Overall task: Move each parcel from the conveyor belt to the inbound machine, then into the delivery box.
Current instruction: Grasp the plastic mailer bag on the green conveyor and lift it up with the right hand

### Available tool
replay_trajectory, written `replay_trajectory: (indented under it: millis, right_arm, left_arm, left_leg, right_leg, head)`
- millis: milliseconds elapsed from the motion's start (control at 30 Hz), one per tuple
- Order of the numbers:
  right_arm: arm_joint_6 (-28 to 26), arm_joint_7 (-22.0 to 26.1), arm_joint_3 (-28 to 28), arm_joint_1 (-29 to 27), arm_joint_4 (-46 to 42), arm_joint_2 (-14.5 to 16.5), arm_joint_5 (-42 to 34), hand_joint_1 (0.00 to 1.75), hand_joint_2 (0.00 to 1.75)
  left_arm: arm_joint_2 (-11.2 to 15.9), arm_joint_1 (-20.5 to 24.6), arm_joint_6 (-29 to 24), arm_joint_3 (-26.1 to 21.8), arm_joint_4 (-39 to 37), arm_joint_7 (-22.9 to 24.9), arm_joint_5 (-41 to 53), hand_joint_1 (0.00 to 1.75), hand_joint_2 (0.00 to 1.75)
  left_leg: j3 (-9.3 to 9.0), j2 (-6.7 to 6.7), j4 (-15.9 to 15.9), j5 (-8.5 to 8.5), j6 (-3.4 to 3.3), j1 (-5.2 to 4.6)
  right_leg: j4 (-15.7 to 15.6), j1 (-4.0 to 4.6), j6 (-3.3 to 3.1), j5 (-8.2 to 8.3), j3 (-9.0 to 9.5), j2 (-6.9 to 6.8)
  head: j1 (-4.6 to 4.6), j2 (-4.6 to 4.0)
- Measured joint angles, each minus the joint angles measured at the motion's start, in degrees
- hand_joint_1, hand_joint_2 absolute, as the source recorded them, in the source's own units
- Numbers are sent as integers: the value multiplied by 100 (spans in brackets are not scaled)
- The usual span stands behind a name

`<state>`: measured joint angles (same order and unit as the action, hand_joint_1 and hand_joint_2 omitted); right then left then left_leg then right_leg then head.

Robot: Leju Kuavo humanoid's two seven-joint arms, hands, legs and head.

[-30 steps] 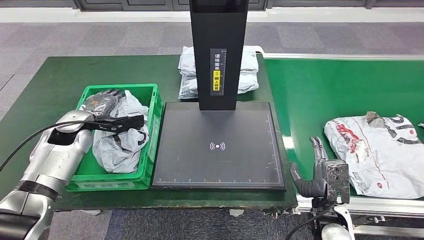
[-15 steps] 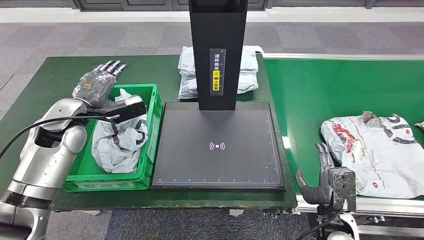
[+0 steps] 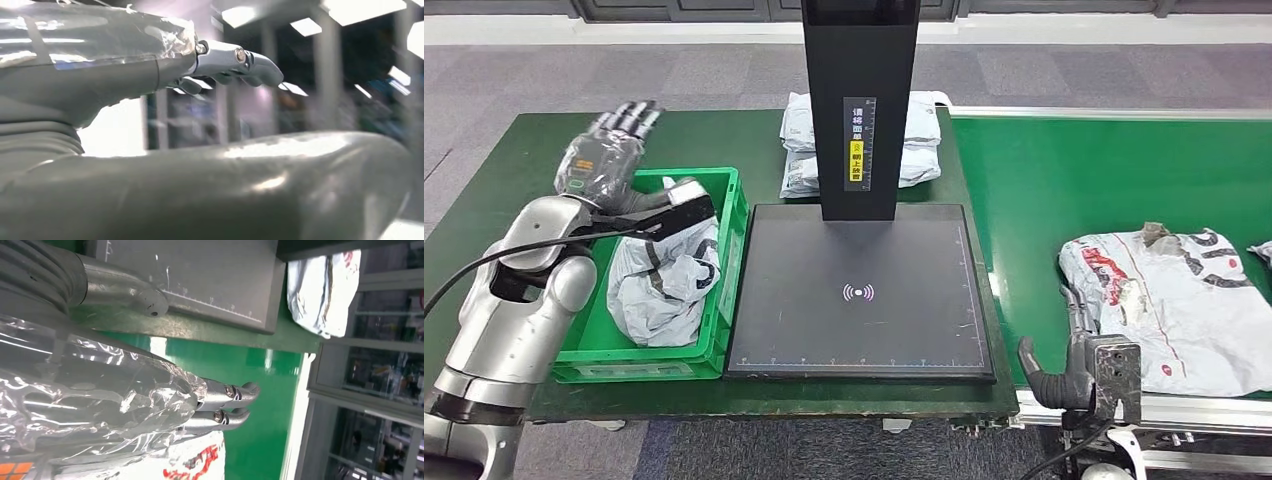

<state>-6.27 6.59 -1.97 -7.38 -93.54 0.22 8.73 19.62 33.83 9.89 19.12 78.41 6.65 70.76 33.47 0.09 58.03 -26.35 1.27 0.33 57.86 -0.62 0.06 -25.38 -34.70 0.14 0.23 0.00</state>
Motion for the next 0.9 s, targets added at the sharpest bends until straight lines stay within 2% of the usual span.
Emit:
replay_trajectory:
  millis: [33, 100, 167, 300, 367, 433, 500, 600, 767, 900]
  right_arm:
    - [-58, -10, 0, -1, -7, 0, -6, 0, 175]
    - [-183, -53, 0, -7, -16, -4, 14, 0, 175]
    - [-316, -159, 3, -22, -18, -29, 139, 0, 175]
    - [-378, -638, 105, 85, 14, -190, 879, 0, 175]
    - [-284, -1055, 242, 479, 249, -361, 1608, 0, 175]
    - [-211, -1467, 425, 1129, 790, -641, 2421, 0, 175]
    - [-199, -1674, 628, 1778, 1472, -965, 3054, 0, 175]
    - [-198, -1662, 904, 2423, 2294, -1309, 3571, 0, 175]
    - [-101, -1778, 1109, 2802, 3005, -1572, 3960, 0, 175]
    - [-75, -1813, 1129, 3157, 3832, -1906, 4336, 0, 175]
  left_arm:
    - [-27, -18, -260, -35, 73, 172, 50, 0, 0]
    - [-148, -47, -777, -158, 222, 327, -111, 0, 87]
    - [-344, -74, -988, -315, 361, 135, -914, 0, 175]
    - [-790, -462, -408, -428, 734, -687, -3755, 0, 175]
    - [-1049, -994, -65, -399, 946, -1116, -4851, 0, 175]
    - [-1343, -1575, 114, -269, 1035, -1507, -5547, 0, 175]
    - [-1622, -1976, 184, -52, 972, -1727, -5893, 0, 175]
    - [-1920, -2320, 217, 193, 852, -1798, -6065, 0, 175]
    - [-2161, -2528, 439, 256, 771, -1654, -6212, 0, 175]
    - [-2363, -2593, 659, 256, 643, -1644, -6267, 0, 175]
  left_leg:
    - [0, 0, 0, 0, 0, 0]
    - [0, -2, 0, -1, -1, 0]
    - [1, -5, 1, -2, -3, 0]
    - [1, 7, 0, -14, -19, -10]
    - [-5, 51, -1, -33, -33, -25]
    - [-18, 88, 8, -43, -53, -37]
    - [-17, 80, 24, -34, -71, -39]
    - [3, 34, 34, -25, -84, -40]
    - [16, 10, 35, -25, -86, -40]
    - [20, 6, 35, -25, -86, -40]
  right_leg:
    - [0, 0, 0, 0, 0, 0]
    - [0, -1, 2, -2, 0, -1]
    - [-1, -5, 5, -3, 2, -4]
    - [-1, -28, 13, -6, 6, 2]
    - [-1, -45, 25, -7, 8, 41]
    - [-1, -58, 48, -3, 6, 79]
    - [-2, -58, 67, 5, 4, 74]
    - [-3, -58, 75, 8, 9, 28]
    - [-3, -58, 81, 4, 6, 7]
    - [-3, -58, 82, 3, 4, 4]
  head:
    - [-1, 0]
    - [-1, 0]
    - [1, 0]
    - [2, 0]
    - [-1, 0]
    - [-2, 0]
    - [2, 0]
    - [2, 0]
    - [-1, 0]
    - [0, 0]
